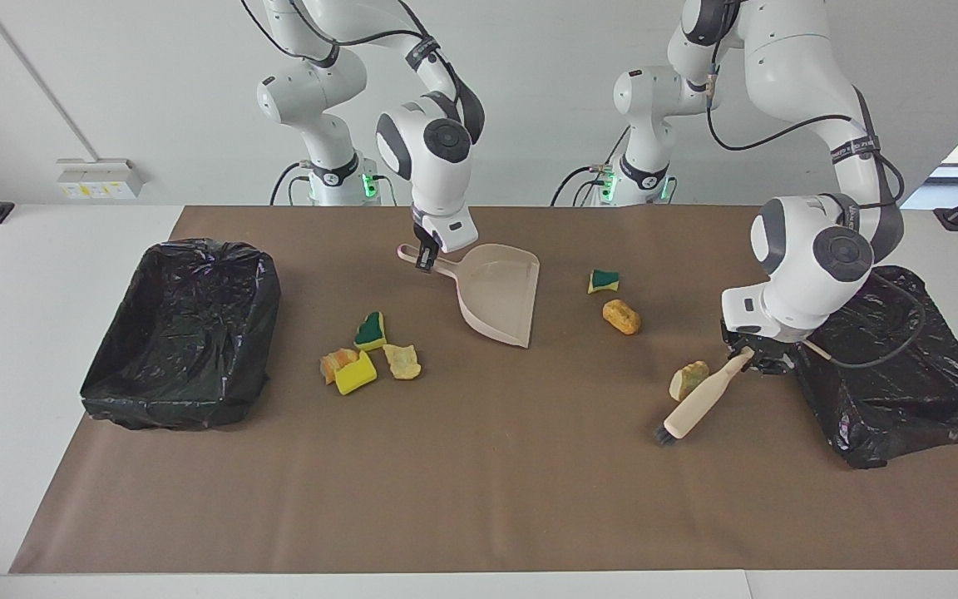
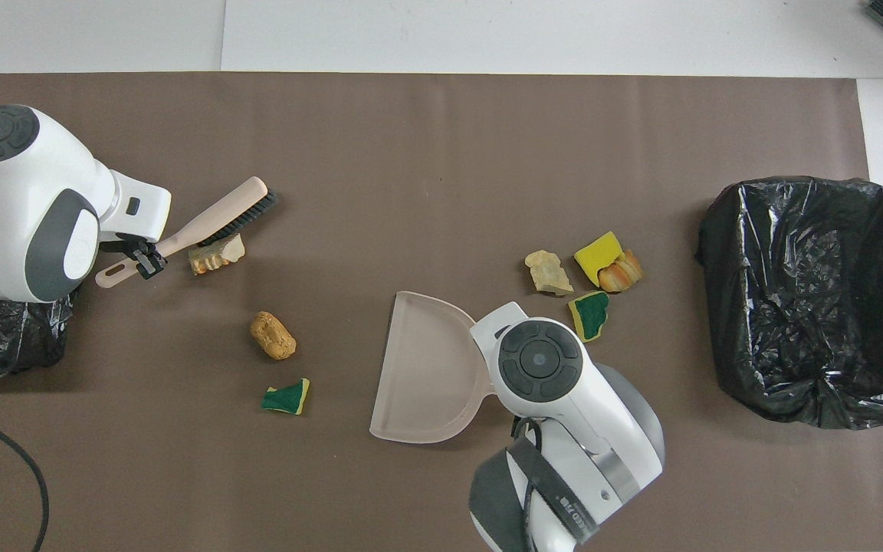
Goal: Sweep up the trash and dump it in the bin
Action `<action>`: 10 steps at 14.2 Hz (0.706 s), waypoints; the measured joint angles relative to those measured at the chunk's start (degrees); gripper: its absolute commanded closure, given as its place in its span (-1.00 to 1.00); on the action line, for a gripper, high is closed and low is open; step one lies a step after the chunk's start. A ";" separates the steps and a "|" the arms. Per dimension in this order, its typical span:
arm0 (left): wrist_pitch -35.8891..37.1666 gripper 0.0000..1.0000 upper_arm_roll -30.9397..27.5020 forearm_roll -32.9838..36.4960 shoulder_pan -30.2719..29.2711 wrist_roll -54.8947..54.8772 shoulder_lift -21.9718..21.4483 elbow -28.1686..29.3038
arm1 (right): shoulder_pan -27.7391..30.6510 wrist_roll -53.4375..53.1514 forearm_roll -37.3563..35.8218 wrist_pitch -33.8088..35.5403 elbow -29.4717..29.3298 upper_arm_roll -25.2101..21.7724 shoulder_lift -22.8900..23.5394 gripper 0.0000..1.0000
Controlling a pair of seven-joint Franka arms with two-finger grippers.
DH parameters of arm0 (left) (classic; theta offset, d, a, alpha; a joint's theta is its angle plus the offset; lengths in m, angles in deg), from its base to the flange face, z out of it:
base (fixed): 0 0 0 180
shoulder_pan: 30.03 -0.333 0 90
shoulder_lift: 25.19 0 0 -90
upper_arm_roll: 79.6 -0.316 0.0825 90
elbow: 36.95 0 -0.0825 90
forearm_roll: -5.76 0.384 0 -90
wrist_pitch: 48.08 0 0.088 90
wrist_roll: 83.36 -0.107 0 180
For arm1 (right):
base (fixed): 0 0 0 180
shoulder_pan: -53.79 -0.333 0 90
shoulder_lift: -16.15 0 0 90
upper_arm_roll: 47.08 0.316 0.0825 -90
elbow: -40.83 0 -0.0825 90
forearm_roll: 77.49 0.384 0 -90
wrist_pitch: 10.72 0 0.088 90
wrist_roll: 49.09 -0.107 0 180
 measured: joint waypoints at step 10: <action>13.35 1.00 0.47 -3.70 11.53 26.38 -8.67 5.70 | 0.00 0.02 1.43 -1.46 0.05 0.00 1.42 1.00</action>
